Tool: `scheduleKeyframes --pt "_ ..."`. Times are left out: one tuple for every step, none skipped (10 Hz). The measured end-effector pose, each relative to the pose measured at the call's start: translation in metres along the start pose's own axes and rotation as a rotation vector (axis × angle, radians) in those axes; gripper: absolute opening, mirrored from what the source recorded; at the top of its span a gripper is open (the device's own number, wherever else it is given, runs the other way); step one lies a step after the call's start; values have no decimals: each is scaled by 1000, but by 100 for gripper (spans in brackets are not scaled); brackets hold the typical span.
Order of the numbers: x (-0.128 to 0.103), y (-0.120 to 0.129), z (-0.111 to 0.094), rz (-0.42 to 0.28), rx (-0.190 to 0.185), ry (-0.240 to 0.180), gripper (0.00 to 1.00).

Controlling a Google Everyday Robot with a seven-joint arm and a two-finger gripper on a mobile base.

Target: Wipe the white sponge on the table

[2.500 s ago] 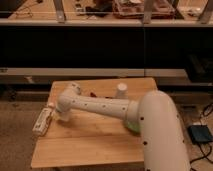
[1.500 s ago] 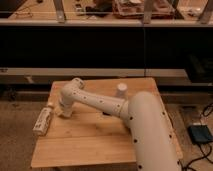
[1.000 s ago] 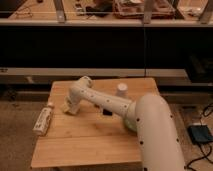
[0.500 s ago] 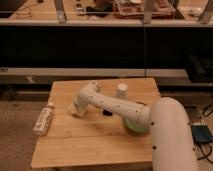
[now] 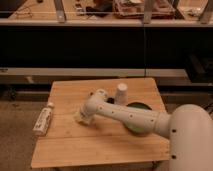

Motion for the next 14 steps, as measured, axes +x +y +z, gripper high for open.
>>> scheduleKeyframes --pt "-8 -9 -9 -16 4 -2 43" --pt "-9 -14 -19 -26 6 11 43" --pt "-8 -19 -26 -36 8 20 43" --pt "-5 -27 -36 -55 12 33 43" --pt "-3 -34 -43 -71 15 42 43" --pt "-1 -39 -46 -81 16 47 43" --pt "2 -47 -50 -101 19 53 43" --pt "4 -56 -49 -120 23 53 43" --pt "7 -65 -47 -138 27 53 43" --pt "14 -78 -43 -159 39 57 43" --pt "20 -88 -39 -176 48 60 43" --pt "27 -97 -35 -194 56 63 43" --pt "34 -103 -30 -202 64 65 43" --pt "39 -106 -24 -211 70 63 43"
